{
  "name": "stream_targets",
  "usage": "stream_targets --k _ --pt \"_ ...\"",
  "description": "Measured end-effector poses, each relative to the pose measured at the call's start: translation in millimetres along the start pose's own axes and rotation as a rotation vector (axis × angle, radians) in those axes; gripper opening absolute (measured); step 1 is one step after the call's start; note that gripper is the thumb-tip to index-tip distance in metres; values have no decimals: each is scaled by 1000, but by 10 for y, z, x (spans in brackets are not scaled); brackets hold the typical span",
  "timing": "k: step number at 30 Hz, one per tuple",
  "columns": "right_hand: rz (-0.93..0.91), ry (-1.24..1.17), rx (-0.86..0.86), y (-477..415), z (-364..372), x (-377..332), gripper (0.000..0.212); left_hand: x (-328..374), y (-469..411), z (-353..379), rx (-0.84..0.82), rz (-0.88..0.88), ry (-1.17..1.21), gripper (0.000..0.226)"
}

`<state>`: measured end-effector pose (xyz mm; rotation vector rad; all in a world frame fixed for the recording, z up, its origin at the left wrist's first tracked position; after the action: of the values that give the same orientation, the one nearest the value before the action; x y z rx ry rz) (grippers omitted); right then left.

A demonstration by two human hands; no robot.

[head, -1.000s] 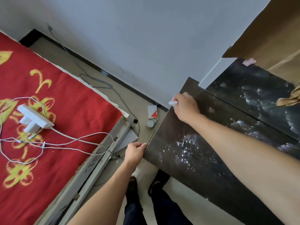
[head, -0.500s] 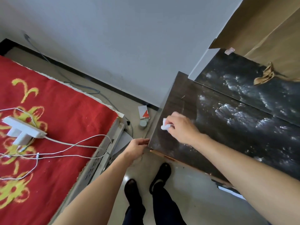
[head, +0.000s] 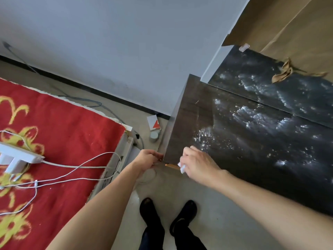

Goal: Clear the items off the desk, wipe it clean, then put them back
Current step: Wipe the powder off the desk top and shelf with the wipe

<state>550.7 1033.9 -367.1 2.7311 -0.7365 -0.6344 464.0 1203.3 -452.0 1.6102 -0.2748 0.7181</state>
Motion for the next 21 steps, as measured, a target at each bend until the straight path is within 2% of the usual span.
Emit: stream_targets --k 2,6,8,10,11,14,17,19,21 --pt "43 -22 121 -223 -57 -21 13 22 -38 40 31 -3 3 26" --pt "25 -9 84 -53 141 14 11 135 -68 168 123 13 19 25" --pt "-27 60 -13 273 153 103 11 190 -87 230 163 -1 4 30" --pt "42 65 -189 444 7 223 11 241 -96 306 227 -33 -30 36" --pt "80 43 -203 426 -98 297 12 263 -101 348 269 -51 -65 42" --pt "200 -28 6 3 -474 587 13 334 -112 492 403 -98 -151 58" --pt "303 -58 246 -657 -772 994 11 363 -133 601 540 -96 -166 61" --pt "384 -105 285 -1009 -799 1157 11 360 -134 631 650 -58 -213 58" --pt "372 -74 258 -1170 -681 1135 11 364 -137 640 707 -27 -257 56"
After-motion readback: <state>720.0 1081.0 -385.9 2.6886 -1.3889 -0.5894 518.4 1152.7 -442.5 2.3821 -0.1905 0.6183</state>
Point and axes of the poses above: each hand's wrist, its own y-axis away from the middle knuckle, its own z-axis out of the palm, x = y × z, the point moved 1 cm from there along -y, towards the middle knuckle
